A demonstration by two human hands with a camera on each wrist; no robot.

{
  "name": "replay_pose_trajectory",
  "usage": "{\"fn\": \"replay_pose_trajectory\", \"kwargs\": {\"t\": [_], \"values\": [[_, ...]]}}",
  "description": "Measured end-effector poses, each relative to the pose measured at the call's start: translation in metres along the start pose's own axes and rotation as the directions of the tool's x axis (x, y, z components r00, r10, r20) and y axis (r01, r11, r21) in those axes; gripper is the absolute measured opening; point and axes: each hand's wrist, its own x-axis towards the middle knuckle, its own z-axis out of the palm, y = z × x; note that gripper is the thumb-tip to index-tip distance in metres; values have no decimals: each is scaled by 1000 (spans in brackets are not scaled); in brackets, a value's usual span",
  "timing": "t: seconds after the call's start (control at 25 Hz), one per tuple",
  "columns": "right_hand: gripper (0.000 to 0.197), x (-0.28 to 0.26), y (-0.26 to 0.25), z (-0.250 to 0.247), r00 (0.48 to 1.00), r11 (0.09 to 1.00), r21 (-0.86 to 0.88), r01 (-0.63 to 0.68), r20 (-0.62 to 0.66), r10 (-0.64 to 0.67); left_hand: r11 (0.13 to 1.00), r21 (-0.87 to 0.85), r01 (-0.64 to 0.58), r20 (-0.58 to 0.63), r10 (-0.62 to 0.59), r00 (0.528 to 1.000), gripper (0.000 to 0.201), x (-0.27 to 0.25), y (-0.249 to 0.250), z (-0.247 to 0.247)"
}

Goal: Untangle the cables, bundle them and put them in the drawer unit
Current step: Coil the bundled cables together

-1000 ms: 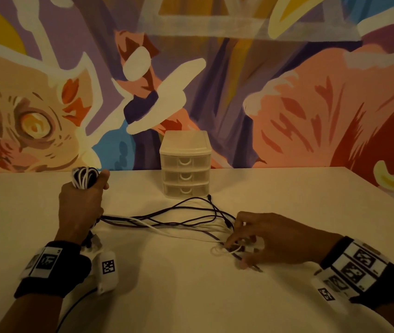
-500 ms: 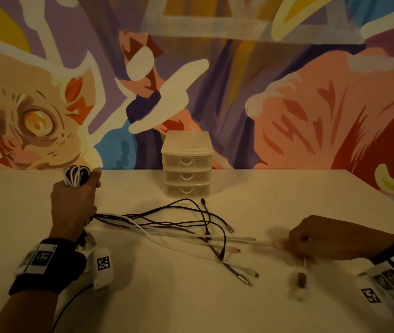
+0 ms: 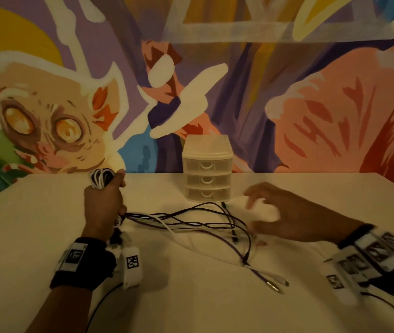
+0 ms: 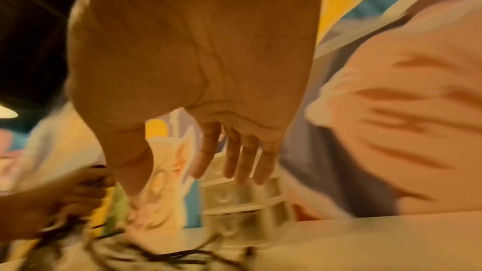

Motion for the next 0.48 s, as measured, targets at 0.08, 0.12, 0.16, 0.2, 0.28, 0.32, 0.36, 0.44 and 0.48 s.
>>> {"fn": "replay_pose_trajectory", "kwargs": {"t": [0.08,0.12,0.16,0.2,0.28,0.32,0.36,0.44,0.48], "values": [[89,44,-61,28,994,998,-31,50,102,-47,994,-108,21,53,-15,998,40,-3,4,3],[108,64,-86,45,976,995,-84,53,213,-34,988,-149,36,87,-23,996,41,-5,5,5],[117,84,-104,61,953,989,-133,63,304,-20,983,-180,49,121,-27,992,42,-8,7,8],[114,102,-117,76,939,981,-172,86,343,-22,976,-208,64,155,-32,987,44,-12,8,10],[68,129,-121,95,948,976,-155,152,301,-99,964,-246,103,204,-52,978,46,-17,11,13],[42,134,-118,98,953,979,-107,176,268,-142,957,-264,121,211,-65,975,46,-17,13,13],[27,134,-113,100,956,982,-46,183,242,-167,950,-286,127,201,-70,977,45,-14,15,9],[37,119,-97,94,962,992,22,126,241,-128,930,-356,95,138,-48,989,39,-2,19,-7],[50,107,-85,87,963,997,2,80,257,-77,915,-395,79,105,-41,994,36,6,21,-17]]}}
